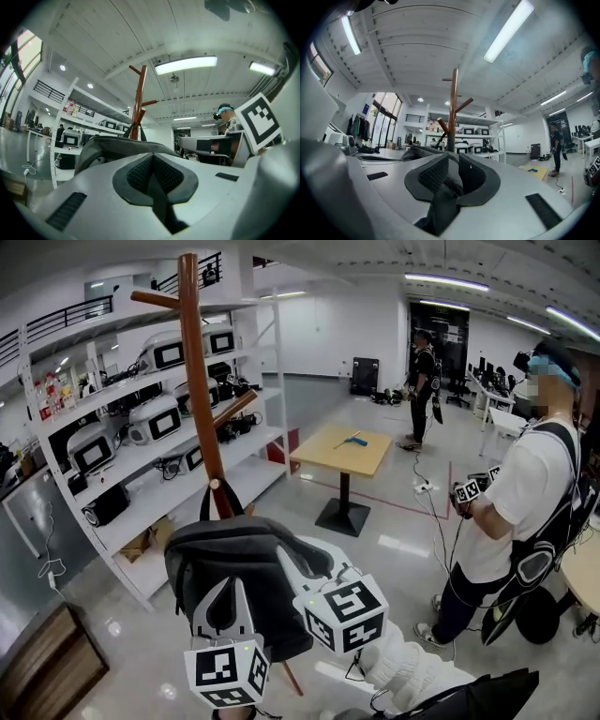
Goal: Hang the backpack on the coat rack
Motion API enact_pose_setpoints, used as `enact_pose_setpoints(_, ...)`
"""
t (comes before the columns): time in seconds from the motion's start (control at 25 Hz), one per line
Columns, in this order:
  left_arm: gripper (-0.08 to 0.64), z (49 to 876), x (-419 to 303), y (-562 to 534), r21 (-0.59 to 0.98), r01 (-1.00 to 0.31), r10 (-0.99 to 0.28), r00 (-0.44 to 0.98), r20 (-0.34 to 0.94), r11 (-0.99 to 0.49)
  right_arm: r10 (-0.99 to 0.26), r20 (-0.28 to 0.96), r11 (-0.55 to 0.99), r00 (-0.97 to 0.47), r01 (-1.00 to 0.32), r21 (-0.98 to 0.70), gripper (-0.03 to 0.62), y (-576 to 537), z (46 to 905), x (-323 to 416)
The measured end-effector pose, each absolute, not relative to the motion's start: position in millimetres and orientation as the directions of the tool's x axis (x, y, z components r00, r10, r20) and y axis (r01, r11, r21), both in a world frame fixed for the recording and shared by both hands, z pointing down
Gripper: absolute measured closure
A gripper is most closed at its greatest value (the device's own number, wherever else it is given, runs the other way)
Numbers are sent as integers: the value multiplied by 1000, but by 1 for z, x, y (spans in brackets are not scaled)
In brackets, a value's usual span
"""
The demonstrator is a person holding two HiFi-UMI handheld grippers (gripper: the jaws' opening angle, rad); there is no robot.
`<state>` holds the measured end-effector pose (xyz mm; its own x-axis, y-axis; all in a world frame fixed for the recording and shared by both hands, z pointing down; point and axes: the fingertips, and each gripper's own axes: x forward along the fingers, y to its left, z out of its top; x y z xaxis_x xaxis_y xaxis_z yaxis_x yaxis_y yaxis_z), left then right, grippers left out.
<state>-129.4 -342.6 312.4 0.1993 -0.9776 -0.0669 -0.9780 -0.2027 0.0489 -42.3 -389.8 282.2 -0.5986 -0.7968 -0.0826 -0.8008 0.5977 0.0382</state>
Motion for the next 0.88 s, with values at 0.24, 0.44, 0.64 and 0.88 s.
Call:
enact_pose_setpoints(0.24,560,357,-124,-326,73,-982,-984,175,1,-175,-812,-33,583,-583,-812,3,558,-360,326,-40)
enact_pose_setpoints(0.44,560,397,-117,-313,91,-981,-981,179,80,-171,-790,88,604,-607,-795,-58,569,-337,389,-48)
enact_pose_setpoints(0.64,560,422,-111,-305,81,-985,-979,161,122,-152,-760,203,611,-618,-785,-104,572,-332,443,-57)
enact_pose_setpoints(0.88,560,437,-120,-297,104,-990,-985,112,133,-99,-702,225,663,-675,-736,-140,572,-319,462,-65)
